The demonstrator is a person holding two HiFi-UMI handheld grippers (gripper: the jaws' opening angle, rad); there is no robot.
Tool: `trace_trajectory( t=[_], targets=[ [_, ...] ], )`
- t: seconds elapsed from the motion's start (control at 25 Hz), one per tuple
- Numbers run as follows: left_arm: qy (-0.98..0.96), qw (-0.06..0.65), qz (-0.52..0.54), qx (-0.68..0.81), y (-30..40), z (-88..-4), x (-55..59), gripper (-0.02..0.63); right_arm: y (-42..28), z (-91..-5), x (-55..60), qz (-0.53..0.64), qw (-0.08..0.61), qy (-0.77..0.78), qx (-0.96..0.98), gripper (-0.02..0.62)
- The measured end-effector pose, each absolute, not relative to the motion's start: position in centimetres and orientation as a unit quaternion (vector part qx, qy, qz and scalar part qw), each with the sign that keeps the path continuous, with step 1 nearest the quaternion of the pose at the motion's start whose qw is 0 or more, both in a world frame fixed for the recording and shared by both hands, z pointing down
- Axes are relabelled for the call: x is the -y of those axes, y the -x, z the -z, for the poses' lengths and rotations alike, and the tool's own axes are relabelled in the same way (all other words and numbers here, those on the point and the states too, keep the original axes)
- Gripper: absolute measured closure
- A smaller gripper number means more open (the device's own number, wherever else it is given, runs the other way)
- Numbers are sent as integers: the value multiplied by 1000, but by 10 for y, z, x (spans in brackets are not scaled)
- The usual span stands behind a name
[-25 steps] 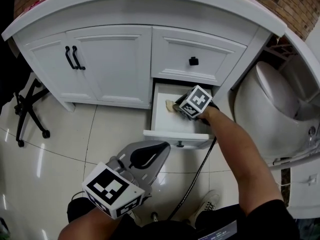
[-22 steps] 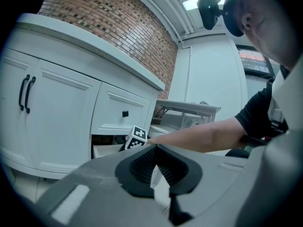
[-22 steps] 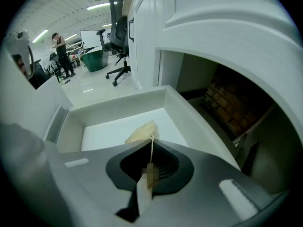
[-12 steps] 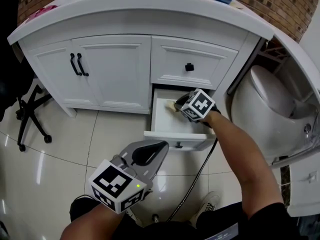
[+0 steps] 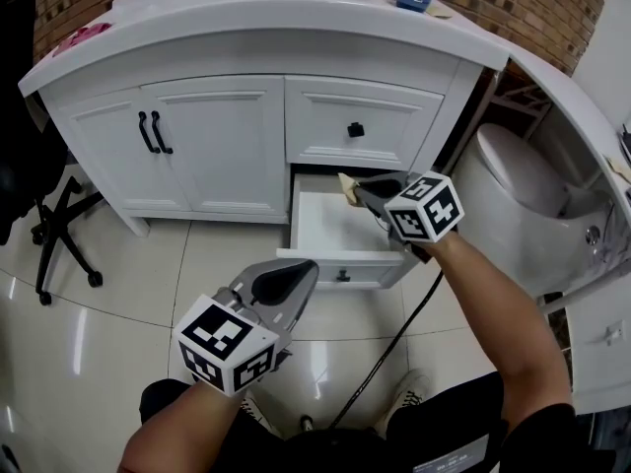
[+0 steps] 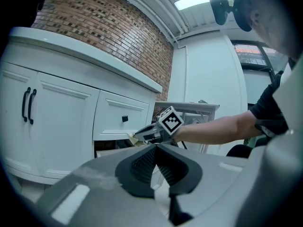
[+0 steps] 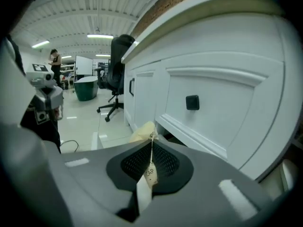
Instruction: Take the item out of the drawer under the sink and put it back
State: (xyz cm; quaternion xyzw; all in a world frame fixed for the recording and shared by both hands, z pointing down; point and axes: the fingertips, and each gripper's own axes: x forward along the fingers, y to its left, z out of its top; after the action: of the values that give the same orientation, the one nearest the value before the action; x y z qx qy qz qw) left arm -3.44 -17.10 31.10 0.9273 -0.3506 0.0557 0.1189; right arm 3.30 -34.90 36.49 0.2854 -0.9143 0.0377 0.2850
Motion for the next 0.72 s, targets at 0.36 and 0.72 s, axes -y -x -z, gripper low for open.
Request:
trace_trajectory(
  t=[0.36, 0.72],
  targets=[
    [-938, 100, -45, 328, 22, -297, 156, 600, -48, -317, 277, -41, 216, -290, 931, 586],
    [-935, 91, -58, 337, 25, -301, 155, 600, -50, -279, 217, -40, 173, -300, 937, 586]
  ],
)
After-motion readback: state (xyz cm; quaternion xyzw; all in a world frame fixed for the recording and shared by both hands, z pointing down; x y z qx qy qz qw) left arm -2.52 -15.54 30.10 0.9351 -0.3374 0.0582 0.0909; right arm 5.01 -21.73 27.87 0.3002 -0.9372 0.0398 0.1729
